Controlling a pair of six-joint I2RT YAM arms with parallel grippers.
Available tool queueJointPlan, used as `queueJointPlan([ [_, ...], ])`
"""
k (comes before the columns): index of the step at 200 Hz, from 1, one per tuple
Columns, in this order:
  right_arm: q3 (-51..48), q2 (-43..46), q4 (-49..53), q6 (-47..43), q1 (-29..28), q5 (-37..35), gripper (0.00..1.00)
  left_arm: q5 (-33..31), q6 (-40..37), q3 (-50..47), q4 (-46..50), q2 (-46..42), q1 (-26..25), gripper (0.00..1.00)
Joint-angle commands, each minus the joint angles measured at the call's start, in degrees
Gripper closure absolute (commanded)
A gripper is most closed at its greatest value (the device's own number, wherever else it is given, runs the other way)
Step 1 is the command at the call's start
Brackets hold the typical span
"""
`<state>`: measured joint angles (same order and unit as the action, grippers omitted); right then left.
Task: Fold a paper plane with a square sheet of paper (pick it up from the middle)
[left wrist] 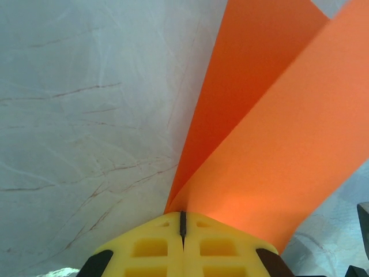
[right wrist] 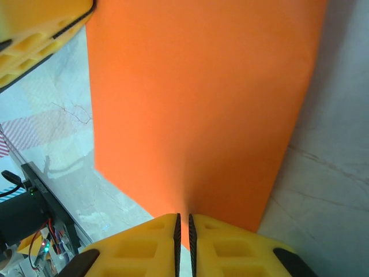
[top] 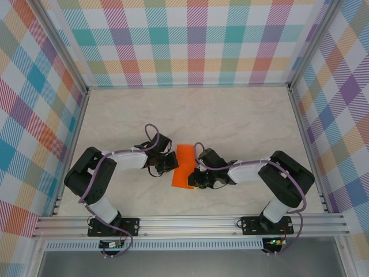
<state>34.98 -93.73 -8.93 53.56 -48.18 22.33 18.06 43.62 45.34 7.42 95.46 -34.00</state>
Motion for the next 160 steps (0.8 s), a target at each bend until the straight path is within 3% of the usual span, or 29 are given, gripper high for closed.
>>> queueJointPlan([
  [1,0.0,-1.4,2.9,-0.7,-0.4,-1.2,0.84,-3.5,-1.2,-2.7,6.0,2.7,-0.5,1.0],
  [53,1.4,4.9,3.0,-0.9,-0.5,-0.6,0.84,-3.6,-1.3,-2.5,6.3,2.5,-0.5,1.0],
  [128,-2.3,-0.6,1.8,-0.5,-2.0,-0.5,0.83,-3.8,-1.4,-2.1,6.5,2.5,-0.5,1.0],
  [160,0.3,3.5,6.0,-1.7,-2.0,-2.2,0.84,-4.1,-1.8,-2.1,7.0,2.4,-0.5,1.0],
])
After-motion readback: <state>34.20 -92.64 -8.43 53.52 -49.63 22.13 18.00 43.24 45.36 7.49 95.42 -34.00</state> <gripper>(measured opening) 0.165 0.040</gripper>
